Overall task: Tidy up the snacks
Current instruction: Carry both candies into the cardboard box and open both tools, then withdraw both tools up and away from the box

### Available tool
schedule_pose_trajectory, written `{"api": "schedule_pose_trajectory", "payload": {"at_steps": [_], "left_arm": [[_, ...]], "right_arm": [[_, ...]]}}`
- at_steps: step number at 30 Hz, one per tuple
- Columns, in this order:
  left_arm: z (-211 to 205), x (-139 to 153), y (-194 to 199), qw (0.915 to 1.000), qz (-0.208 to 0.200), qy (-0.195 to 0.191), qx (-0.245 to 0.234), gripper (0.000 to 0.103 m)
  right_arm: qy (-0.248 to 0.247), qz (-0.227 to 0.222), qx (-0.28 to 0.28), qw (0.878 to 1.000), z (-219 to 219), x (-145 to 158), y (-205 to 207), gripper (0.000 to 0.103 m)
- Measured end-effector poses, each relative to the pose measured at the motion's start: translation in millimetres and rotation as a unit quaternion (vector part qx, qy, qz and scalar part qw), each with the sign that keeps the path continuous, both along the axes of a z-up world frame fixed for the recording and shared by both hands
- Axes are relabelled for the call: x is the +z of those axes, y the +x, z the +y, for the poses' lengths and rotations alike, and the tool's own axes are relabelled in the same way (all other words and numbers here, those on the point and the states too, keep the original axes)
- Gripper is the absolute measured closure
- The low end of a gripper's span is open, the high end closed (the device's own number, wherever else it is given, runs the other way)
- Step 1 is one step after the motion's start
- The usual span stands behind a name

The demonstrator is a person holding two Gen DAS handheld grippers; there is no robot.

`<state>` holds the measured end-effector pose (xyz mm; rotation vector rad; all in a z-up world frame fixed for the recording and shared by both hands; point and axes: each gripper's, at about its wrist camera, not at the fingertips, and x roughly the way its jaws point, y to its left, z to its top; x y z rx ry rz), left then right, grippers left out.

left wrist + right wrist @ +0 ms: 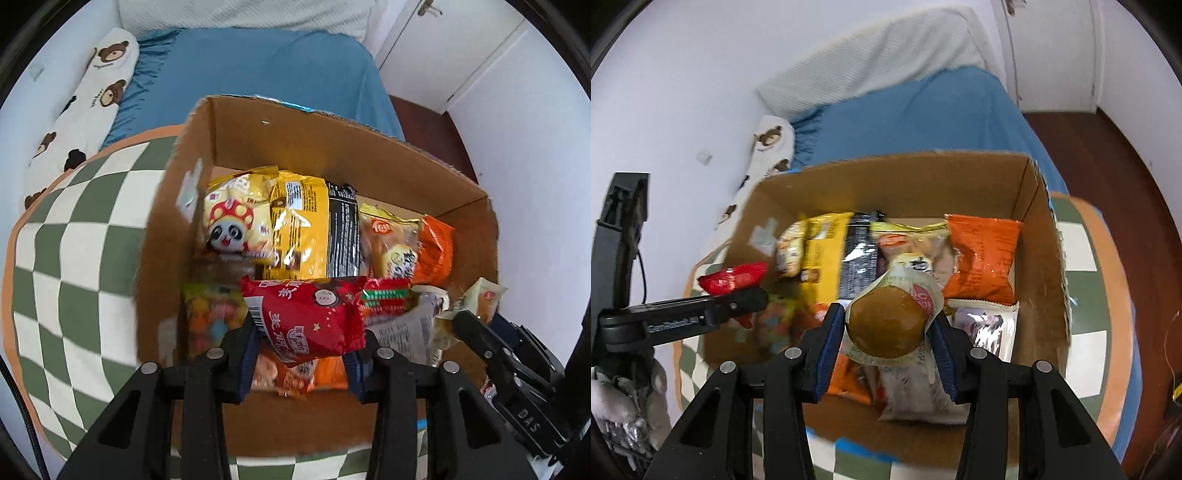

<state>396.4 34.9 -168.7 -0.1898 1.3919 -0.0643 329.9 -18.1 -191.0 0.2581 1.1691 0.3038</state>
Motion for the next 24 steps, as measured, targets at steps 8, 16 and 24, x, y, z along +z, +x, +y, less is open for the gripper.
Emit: {"api": "schedule_pose_trajectory", "payload": {"at_steps": [8, 16, 24], "left_arm": [[-0.6, -18.7, 12.7, 0.9993, 0.007, 0.036, -0.005, 0.013], [0.1, -16.8, -2.1, 0.9981, 0.0, 0.062, 0.0, 0.013], [-3.9, -5.3, -24.3, 0.9975, -0.012, 0.07, -0.003, 0.013]], "right_arm": [[-0.045, 0.062, -0.031, 0.997, -7.5, -35.5, 27.6, 0.002], [-0.111, 0.058, -0.031, 0.992, -8.9, -36.8, 14.6, 0.002], [-0.127, 0.048, -0.036, 0.99, -9.6, -28.4, -3.2, 0.002]]}}
